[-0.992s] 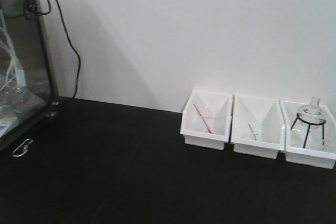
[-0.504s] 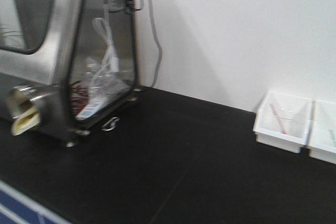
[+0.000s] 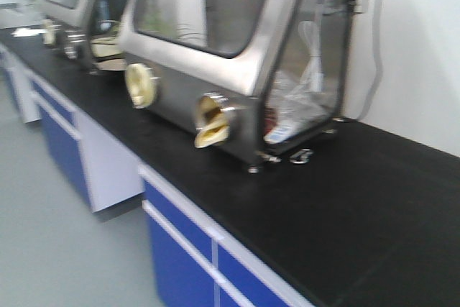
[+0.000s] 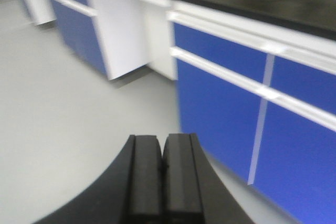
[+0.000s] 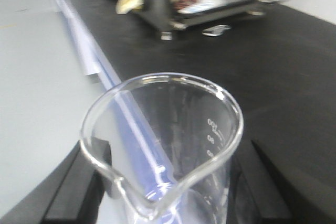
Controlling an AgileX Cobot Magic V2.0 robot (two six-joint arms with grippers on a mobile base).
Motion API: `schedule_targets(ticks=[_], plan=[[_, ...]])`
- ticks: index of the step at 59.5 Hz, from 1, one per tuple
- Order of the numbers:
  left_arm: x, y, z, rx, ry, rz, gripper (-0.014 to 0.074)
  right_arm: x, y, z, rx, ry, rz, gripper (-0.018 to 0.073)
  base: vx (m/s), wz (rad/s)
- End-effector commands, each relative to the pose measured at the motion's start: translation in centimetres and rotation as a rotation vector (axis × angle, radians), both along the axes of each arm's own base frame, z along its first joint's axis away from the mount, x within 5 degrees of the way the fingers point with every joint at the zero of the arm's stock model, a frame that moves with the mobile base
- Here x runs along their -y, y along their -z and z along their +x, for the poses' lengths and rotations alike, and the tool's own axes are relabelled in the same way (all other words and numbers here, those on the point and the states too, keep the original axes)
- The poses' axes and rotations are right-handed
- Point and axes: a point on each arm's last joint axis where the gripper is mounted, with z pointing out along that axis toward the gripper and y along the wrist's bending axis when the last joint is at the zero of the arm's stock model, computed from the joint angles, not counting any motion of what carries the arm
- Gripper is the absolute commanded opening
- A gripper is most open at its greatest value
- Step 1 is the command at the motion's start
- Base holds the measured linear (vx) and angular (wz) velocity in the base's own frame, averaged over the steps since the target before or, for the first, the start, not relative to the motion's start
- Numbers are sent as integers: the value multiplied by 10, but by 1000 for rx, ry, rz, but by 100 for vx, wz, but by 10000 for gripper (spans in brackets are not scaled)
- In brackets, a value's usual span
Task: Pick beaker and place in left cabinet
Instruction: 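Drive the base away from the bench holding the beaker in the right gripper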
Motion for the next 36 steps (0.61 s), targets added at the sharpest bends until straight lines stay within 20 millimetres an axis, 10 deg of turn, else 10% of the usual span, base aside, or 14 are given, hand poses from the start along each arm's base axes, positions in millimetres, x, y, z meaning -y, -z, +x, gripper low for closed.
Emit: schedule_targets(ticks=[1,36], plan=[[1,-12,1,99,18,-4,4,-3,-15,1,96,-32,2,-3,-14,75],[1,-12,1,99,18,-4,4,-2,-15,1,95,-32,2,-3,-4,71]])
